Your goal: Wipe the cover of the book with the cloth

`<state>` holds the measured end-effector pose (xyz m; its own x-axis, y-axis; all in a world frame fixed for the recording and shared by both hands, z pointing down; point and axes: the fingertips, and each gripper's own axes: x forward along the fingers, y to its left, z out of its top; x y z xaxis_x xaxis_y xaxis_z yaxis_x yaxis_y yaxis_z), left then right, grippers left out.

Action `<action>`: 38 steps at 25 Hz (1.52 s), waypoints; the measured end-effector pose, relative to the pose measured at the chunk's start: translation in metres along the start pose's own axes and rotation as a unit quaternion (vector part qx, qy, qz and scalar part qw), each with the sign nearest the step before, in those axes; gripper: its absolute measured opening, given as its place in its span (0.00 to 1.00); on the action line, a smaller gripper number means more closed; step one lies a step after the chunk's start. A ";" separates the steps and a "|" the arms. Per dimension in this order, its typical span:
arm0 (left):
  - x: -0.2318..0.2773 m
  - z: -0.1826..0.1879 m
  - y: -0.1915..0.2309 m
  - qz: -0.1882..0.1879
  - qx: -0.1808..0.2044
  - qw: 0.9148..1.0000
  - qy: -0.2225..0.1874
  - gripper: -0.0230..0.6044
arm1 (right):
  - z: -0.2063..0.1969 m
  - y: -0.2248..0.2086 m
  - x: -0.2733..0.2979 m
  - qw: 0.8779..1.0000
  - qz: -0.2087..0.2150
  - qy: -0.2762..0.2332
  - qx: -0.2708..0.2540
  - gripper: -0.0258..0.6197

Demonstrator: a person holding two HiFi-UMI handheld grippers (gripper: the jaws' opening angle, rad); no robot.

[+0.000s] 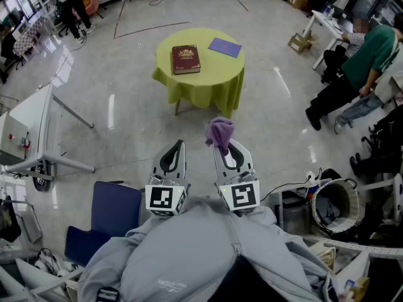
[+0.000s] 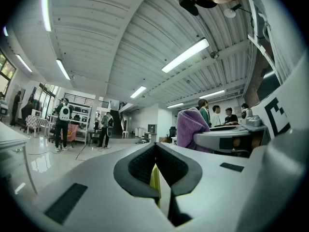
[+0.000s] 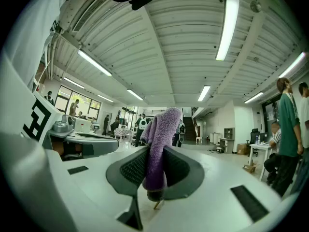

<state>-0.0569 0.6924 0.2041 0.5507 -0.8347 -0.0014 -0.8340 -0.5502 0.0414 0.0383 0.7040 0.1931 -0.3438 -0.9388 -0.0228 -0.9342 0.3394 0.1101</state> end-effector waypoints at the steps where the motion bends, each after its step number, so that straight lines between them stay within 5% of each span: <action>1: 0.004 0.000 0.000 0.001 0.001 1.000 -0.001 0.06 | -0.002 -0.003 0.002 1.000 0.000 0.001 0.002 0.17; 21: 0.065 0.019 -0.014 0.038 0.024 0.999 -0.027 0.06 | -0.010 -0.069 0.024 0.999 0.027 -0.008 0.023 0.17; 29: 0.081 0.009 0.023 0.044 0.013 0.999 -0.029 0.06 | -0.019 -0.066 0.061 0.999 0.031 -0.016 0.015 0.17; 38: 0.157 0.012 0.086 0.025 0.015 0.999 -0.031 0.06 | -0.026 -0.081 0.159 1.000 0.024 -0.007 0.011 0.17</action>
<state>-0.0428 0.5132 0.1956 0.5060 -0.8603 -0.0614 -0.8615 -0.5076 0.0126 0.0618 0.5261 0.2063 -0.3893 -0.9205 -0.0323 -0.9184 0.3853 0.0897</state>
